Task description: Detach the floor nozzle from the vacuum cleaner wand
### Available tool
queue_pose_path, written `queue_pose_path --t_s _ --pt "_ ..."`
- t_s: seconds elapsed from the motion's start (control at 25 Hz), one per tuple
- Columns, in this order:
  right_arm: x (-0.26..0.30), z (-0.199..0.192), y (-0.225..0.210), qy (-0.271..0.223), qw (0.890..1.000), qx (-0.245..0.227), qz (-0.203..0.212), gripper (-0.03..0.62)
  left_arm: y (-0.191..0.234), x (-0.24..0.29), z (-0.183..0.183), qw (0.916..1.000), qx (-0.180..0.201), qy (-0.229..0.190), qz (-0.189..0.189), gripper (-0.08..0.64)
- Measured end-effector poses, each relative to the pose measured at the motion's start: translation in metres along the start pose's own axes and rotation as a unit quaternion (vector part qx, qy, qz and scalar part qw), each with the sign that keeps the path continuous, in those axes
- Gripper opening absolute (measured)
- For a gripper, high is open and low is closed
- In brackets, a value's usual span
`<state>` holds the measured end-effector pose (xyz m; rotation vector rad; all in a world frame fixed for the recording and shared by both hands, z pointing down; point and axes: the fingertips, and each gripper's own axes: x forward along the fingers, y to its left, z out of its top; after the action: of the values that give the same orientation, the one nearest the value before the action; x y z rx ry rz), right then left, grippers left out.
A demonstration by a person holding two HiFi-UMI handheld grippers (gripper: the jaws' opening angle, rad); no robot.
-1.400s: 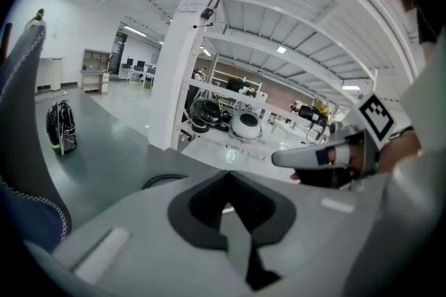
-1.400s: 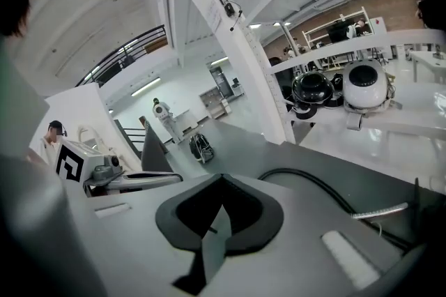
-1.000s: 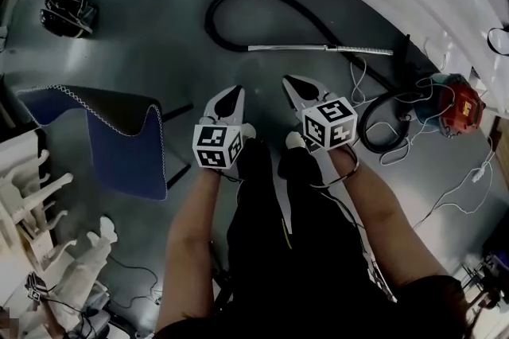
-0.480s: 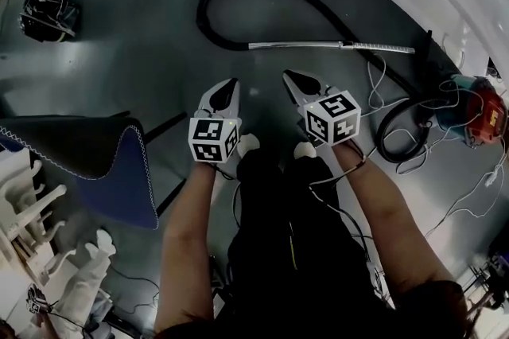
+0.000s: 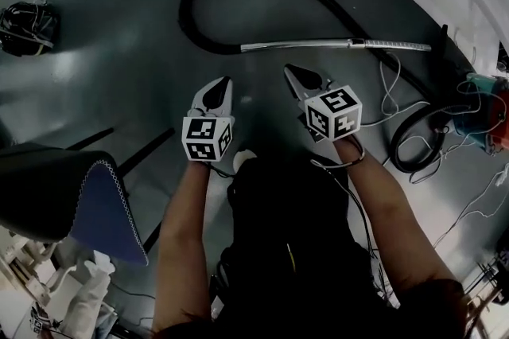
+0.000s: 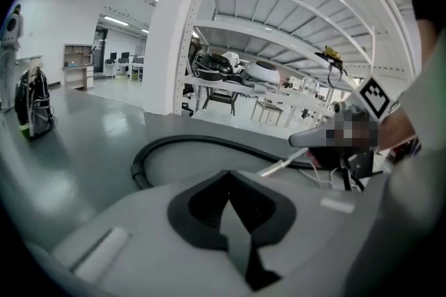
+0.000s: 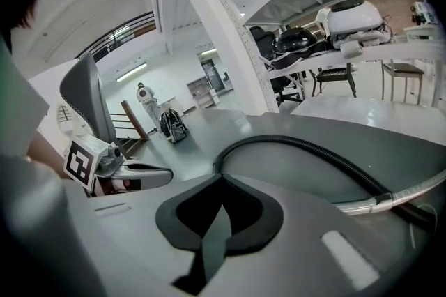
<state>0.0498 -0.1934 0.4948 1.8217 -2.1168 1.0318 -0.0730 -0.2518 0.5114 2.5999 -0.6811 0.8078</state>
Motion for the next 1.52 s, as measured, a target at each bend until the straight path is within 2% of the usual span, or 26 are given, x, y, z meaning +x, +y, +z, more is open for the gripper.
queue_pose_path --t_s 0.24,0.48,0.56,0.64,0.76,0.96,1.2,1.24,1.32,1.52 --pt "0.049 -0.045 -0.036 -0.008 1.000 0.019 0.001 -0.003 0.020 0.049 -0.044 0.9997 -0.016 -0.001 -0.020 0.009" --pt "0.097 -0.075 -0.057 -0.017 1.000 0.017 0.017 -0.002 0.044 0.093 -0.072 0.9983 0.001 0.017 -0.056 0.009" --pt "0.109 -0.081 -0.063 -0.024 0.999 0.027 0.021 -0.002 0.053 0.102 -0.076 0.9984 0.008 0.008 -0.056 0.009" --pt "0.120 -0.087 -0.071 -0.033 0.998 0.045 0.023 -0.002 0.063 0.109 -0.080 0.9987 -0.002 -0.002 -0.051 0.009" --pt "0.132 -0.094 -0.081 -0.040 0.997 0.058 0.020 -0.002 0.074 0.119 -0.093 0.9986 -0.016 0.008 -0.049 0.011" --pt "0.148 -0.112 -0.074 -0.017 0.999 0.026 0.025 -0.002 0.075 0.136 -0.125 0.9972 0.020 0.048 -0.053 0.022" --pt "0.164 -0.117 -0.069 -0.007 1.000 0.005 0.027 0.003 0.069 0.152 -0.120 0.9974 0.051 0.021 -0.047 0.077" --pt "0.166 -0.118 -0.068 -0.004 1.000 0.004 0.028 0.035 0.068 0.154 -0.120 0.9971 0.056 0.020 -0.048 0.091" --pt "0.169 -0.120 -0.065 0.009 0.999 0.001 0.031 0.052 0.068 0.157 -0.120 0.9971 0.056 0.019 -0.047 0.107" --pt "0.174 -0.120 -0.064 0.033 0.998 -0.053 0.022 0.106 0.070 0.160 -0.118 0.9964 0.061 0.023 -0.054 0.127"
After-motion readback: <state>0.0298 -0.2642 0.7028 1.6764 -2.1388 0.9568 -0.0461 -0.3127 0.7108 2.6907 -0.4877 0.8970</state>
